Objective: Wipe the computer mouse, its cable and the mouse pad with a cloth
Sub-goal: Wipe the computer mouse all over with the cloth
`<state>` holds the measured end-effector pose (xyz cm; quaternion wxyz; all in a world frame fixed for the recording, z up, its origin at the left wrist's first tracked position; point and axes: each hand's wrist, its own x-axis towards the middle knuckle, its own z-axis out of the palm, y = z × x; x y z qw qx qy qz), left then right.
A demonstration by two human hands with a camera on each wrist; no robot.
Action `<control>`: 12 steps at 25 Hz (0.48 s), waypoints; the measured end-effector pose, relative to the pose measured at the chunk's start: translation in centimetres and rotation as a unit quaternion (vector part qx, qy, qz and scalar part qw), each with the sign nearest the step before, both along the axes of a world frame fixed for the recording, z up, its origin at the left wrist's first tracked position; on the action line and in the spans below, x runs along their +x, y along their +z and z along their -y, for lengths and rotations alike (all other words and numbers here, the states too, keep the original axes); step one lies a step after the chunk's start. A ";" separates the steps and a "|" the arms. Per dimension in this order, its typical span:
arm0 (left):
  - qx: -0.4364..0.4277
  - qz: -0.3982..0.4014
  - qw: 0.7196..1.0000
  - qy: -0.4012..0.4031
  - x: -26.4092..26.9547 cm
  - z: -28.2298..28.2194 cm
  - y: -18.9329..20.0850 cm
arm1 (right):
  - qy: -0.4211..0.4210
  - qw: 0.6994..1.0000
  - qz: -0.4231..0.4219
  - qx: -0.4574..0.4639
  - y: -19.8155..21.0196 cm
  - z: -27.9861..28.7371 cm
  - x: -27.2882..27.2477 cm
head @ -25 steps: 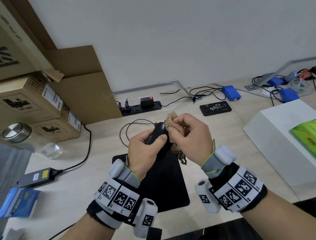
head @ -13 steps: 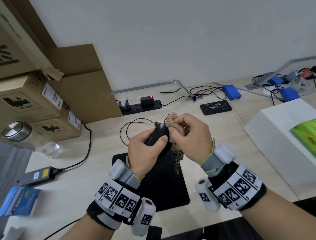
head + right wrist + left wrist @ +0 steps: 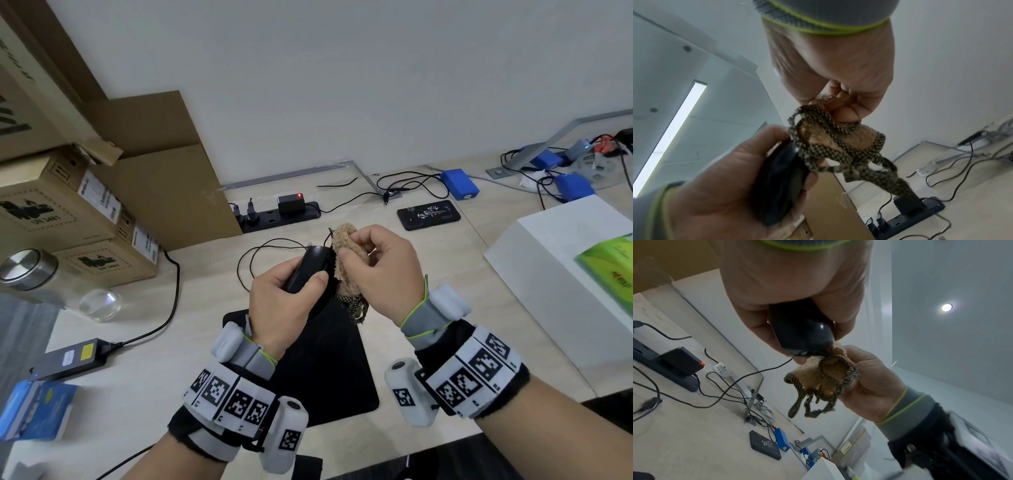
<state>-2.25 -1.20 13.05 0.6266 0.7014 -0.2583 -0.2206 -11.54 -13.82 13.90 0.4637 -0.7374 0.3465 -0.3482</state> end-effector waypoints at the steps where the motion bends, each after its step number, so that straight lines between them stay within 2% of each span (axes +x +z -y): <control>1: -0.001 -0.001 1.000 0.003 0.1 0.0 0.0 | 0.005 1.000 0.008 0.010 -0.1 -0.4 -0.2; 5: -0.005 0.010 1.000 -0.001 0.2 0.1 0.2 | 0.047 0.999 -0.001 -0.010 0.1 -1.5 -0.7; 9: 0.003 0.033 0.999 -0.010 0.1 0.0 0.3 | 0.032 0.999 -0.002 -0.011 0.2 0.0 0.2; 12: -0.003 0.030 0.999 -0.012 0.2 -0.2 0.1 | 0.055 0.998 -0.014 -0.019 0.1 -0.7 -0.1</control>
